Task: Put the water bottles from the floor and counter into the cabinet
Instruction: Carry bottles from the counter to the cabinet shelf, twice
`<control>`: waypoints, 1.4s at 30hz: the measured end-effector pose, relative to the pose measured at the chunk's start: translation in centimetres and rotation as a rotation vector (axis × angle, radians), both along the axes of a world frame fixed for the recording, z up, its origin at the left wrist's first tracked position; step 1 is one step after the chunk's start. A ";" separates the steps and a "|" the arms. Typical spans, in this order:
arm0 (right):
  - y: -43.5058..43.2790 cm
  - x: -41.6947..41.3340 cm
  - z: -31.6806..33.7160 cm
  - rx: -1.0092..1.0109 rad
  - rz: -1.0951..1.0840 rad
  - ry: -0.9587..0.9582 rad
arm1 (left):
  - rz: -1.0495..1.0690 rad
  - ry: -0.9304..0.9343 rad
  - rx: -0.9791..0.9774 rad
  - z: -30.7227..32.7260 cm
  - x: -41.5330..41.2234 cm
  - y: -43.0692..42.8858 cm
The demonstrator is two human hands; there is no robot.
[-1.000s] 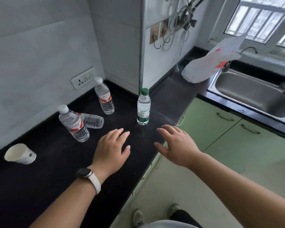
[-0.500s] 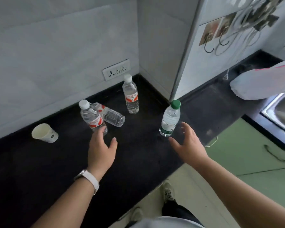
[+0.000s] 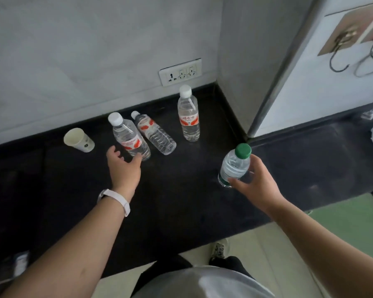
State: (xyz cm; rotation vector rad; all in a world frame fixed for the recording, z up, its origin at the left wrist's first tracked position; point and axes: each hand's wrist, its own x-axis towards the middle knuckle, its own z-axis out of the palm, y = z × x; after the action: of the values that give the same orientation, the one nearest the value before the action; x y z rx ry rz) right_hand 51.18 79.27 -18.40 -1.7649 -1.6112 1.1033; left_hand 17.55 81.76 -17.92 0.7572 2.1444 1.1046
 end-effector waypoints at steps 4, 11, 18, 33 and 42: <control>1.0 0.1 -0.3 -0.029 0.047 0.014 | 0.027 -0.014 0.004 -0.8 -0.4 0.9; 1.6 -1.1 -0.6 -0.068 -0.006 0.006 | -0.022 -0.060 0.107 -1.7 -0.7 2.9; 1.7 -2.5 -0.4 -0.059 -0.084 -0.024 | -0.053 -0.074 0.143 -2.2 -1.6 4.5; 1.5 -9.3 1.8 -0.008 -0.122 -0.029 | -0.216 -0.101 0.048 -0.6 -5.0 1.5; 2.4 -13.3 2.6 -0.015 0.074 0.024 | -0.122 -0.093 0.094 1.3 -7.0 -3.5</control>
State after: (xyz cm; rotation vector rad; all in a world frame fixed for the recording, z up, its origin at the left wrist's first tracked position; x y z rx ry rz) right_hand 37.84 81.68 -15.80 -1.7074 -1.6699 1.1695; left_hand 10.55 78.29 -16.65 0.8507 1.9535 1.1598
